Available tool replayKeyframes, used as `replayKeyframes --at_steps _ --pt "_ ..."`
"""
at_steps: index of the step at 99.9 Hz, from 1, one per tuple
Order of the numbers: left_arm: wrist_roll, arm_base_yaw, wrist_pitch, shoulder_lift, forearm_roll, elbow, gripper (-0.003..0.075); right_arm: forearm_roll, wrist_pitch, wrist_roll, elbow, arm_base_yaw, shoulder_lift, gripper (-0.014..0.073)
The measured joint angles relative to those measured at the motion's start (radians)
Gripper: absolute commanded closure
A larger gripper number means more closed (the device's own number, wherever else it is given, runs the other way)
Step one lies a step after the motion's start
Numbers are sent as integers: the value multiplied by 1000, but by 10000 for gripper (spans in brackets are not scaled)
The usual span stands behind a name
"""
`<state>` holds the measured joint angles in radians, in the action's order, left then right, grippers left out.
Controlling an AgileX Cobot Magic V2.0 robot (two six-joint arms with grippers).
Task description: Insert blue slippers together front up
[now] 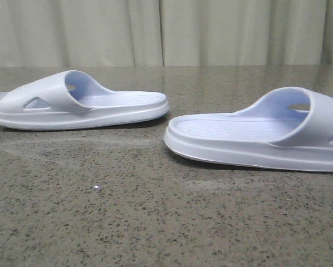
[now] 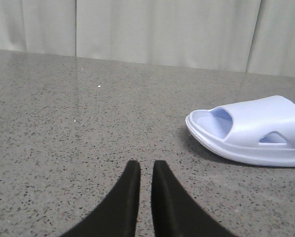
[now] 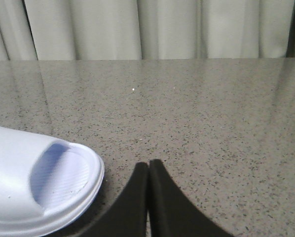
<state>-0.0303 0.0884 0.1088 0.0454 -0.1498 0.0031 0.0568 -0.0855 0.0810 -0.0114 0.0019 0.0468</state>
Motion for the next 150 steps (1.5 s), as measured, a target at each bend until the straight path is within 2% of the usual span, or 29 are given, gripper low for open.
replayKeyframes --at_steps 13,32,40,48,72,84,109,129,139,150 --pt "0 0 -13 0 -127 0 705 92 13 0 0 0 0 683" --pt "0 0 -79 0 -446 0 705 333 55 0 0 0 0 683" --pt "0 0 -85 0 -505 0 705 464 69 0 0 0 0 682" --pt "0 0 -88 0 -529 0 705 523 74 0 0 0 0 678" --pt "0 0 -91 24 -536 -14 705 553 61 3 16 0 4 671" --pt "0 0 -72 96 -483 -61 705 555 34 44 62 0 61 671" --pt "0 0 115 380 -253 -302 705 555 -73 80 240 -7 358 672" --pt "0 0 231 618 -208 -441 701 532 -253 86 375 -45 645 671" --pt "-10 0 251 692 -207 -480 648 517 -323 114 434 -45 721 634" --pt "-60 0 257 746 -244 -498 524 513 -386 142 480 -45 747 531"
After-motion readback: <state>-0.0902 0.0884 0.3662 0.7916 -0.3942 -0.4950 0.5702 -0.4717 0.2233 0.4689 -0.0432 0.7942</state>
